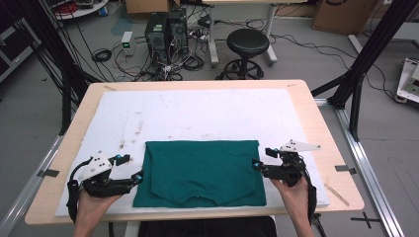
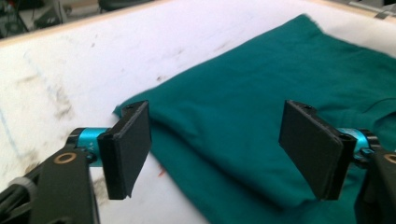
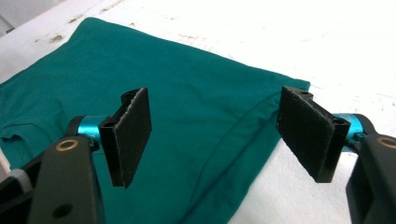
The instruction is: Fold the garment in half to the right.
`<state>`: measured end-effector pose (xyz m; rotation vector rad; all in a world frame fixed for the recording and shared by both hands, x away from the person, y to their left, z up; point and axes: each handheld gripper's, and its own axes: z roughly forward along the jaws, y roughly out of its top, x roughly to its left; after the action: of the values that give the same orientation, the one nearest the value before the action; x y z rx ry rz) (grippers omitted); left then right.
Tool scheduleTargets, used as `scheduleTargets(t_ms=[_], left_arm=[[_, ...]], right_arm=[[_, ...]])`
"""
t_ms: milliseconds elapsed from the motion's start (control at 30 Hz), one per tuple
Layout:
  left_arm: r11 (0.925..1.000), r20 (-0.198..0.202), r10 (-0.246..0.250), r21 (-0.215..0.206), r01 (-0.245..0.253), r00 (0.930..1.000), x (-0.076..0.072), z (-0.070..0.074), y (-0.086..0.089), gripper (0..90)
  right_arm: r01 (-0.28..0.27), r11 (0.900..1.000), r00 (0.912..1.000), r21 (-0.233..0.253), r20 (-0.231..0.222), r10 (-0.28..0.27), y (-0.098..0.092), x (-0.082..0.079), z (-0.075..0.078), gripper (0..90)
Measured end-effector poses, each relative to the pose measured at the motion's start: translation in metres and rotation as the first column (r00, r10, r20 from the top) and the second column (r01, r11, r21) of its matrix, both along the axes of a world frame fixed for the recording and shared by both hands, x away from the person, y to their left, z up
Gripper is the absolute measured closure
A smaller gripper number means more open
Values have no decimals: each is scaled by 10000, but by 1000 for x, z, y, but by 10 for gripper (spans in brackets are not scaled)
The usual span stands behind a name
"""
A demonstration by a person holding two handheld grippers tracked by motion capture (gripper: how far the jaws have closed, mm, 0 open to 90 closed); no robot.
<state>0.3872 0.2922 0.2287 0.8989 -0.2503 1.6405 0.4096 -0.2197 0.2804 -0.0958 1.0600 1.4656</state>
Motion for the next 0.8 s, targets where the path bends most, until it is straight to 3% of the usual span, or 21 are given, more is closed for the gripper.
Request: scheduleTargets(t_ms=[100, 200, 367, 433, 533, 667, 800], left_arm=[[10000, -161, 0, 14, 0, 9999, 1, -2, -3, 291], [9994, -613, 341, -29, -343, 9975, 5, -4, -7, 318], [9936, -1052, 892, -602, -958, 9904, 19, -12, -18, 331], [9866, -1362, 1191, -947, -1326, 9835, 25, -13, -24, 320], [9807, -1474, 1348, -1213, -1531, 9798, 29, -13, -34, 313], [9744, -1607, 1195, -1704, -1468, 9797, 34, -12, -42, 304], [9665, -2059, 1246, -1962, -1657, 9706, 43, -10, -44, 275]], right_arm=[[18, 9999, 10000, -116, 50, -17, 2, -2, 0, 269], [-15, 9997, 10000, -229, 88, 17, 3, -3, -1, 270], [10, 9993, 9999, -361, 111, -6, 5, -3, -1, 271], [-9, 9995, 10000, -331, 82, 11, 5, -2, 0, 270], [24, 9995, 10000, -313, 27, -23, 7, -2, 0, 271], [82, 9992, 10000, -391, -8, -83, 10, 0, 0, 271], [79, 9991, 10000, -420, 0, -79, 10, 1, 1, 271]])
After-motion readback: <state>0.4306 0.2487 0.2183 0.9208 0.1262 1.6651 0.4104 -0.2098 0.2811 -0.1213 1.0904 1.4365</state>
